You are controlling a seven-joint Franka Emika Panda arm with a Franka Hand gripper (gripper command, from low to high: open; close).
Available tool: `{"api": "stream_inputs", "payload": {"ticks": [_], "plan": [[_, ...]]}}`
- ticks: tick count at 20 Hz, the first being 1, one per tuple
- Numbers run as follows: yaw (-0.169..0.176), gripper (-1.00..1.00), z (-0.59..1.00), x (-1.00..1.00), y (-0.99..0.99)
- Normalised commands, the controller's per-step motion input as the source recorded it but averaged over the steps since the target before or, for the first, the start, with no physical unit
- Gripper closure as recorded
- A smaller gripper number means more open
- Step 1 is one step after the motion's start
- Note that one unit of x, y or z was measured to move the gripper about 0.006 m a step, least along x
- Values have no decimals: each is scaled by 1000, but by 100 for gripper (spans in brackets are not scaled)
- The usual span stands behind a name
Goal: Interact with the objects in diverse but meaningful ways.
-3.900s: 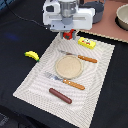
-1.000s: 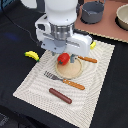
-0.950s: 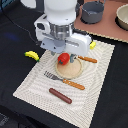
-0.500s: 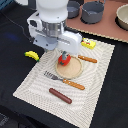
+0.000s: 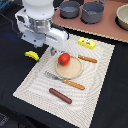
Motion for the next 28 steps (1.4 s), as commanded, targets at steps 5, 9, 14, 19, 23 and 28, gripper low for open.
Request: {"api": "stream_inputs", "payload": {"ticks": [5, 9, 14, 19, 23, 28], "plan": [[184, -100, -99, -526, 143], [210, -100, -164, -525, 60], [225, -100, -229, -529, 4], [227, -100, -250, -510, 2], [132, -100, -212, -375, 0], [101, -100, -252, -287, -9]]}}
